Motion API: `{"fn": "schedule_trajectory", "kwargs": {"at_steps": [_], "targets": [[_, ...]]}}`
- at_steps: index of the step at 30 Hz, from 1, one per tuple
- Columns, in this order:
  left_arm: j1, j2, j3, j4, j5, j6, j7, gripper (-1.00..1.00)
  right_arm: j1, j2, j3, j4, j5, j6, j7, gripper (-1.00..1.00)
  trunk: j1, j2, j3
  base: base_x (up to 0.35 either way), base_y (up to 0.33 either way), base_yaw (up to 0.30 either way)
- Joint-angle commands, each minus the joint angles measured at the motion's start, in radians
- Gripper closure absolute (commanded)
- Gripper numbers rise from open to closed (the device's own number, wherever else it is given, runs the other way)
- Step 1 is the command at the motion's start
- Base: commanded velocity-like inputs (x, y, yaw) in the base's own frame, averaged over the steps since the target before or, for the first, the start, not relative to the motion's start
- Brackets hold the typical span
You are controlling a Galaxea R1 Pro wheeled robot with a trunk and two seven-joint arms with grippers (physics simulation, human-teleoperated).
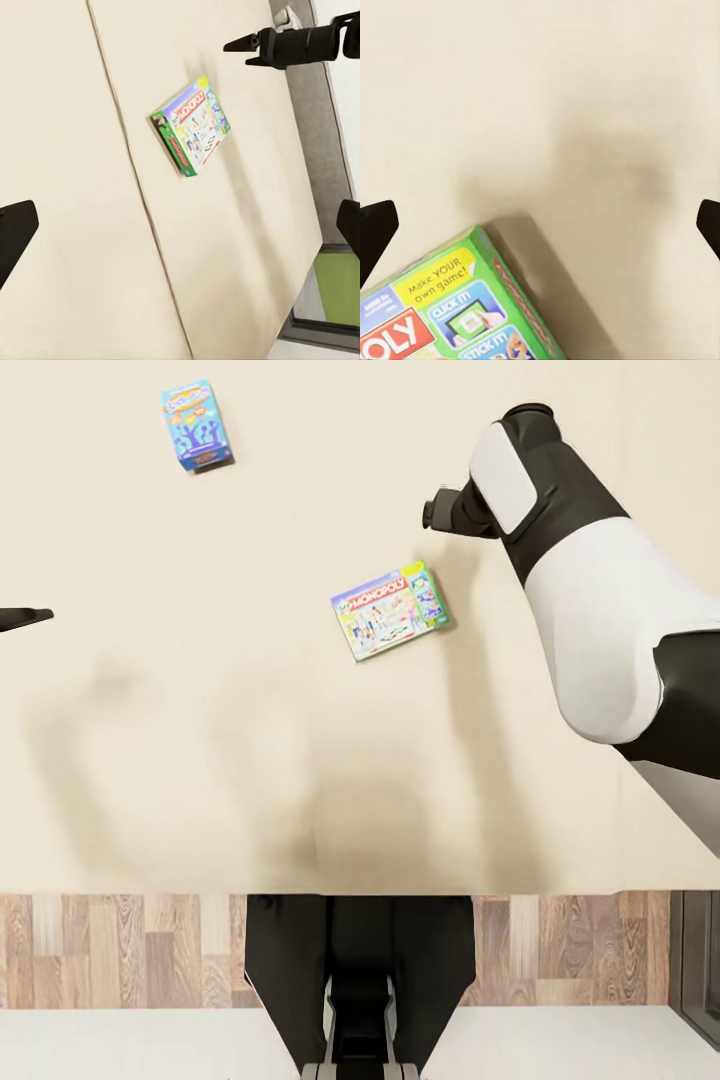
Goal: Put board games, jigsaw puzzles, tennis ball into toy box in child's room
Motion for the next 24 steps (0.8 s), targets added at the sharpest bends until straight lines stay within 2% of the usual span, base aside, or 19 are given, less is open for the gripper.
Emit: {"fn": "schedule_trajectory", "kwargs": {"at_steps": [1,11,24], "targets": [[0.0,0.0,0.0,0.0,-0.001,0.011,-0.004,-1.0,0.0,0.0,-0.001,0.001,-0.009,-0.001,-0.008,-1.0,0.001,-0.002,-0.003,0.0,0.0,0.0],[-0.001,0.002,-0.001,-0.003,-0.001,0.011,-0.004,-1.0,-0.002,0.0,0.001,0.007,-0.009,-0.01,-0.009,-1.0,0.001,-0.002,-0.018,0.0,0.0,0.0],[-0.002,0.002,-0.001,-0.005,-0.001,0.011,-0.004,-1.0,-0.002,0.0,0.001,0.003,-0.012,-0.008,-0.006,-1.0,0.001,-0.002,-0.02,0.0,0.0,0.0]]}}
